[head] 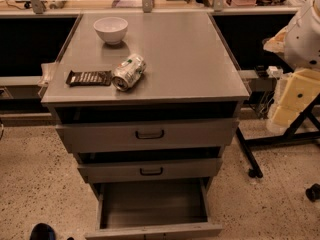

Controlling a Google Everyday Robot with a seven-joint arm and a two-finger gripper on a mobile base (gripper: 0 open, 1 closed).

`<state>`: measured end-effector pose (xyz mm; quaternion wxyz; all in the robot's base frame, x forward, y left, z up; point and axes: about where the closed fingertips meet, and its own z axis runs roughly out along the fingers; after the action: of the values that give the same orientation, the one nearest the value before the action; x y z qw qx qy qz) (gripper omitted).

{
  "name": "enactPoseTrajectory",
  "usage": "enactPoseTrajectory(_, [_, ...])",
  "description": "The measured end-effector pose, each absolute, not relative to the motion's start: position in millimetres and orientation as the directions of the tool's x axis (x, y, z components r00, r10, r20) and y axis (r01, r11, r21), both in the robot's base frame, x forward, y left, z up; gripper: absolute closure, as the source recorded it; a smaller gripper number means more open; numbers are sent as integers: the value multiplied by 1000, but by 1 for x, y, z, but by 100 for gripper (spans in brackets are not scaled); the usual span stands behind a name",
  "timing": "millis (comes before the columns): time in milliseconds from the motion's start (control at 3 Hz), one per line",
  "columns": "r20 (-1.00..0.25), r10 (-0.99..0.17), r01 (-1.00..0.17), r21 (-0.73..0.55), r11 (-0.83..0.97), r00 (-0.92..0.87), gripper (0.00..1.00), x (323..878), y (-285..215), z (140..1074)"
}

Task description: Close bottom drawer

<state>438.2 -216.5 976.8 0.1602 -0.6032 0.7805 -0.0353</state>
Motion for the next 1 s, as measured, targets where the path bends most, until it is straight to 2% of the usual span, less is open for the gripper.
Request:
enactPoseTrajectory(667, [-266,-938,-932,-226,284,-222,0,429,-215,943])
enactPoseTrajectory(1000, [-387,-902,-942,-185,280,-192,0,403,-201,886])
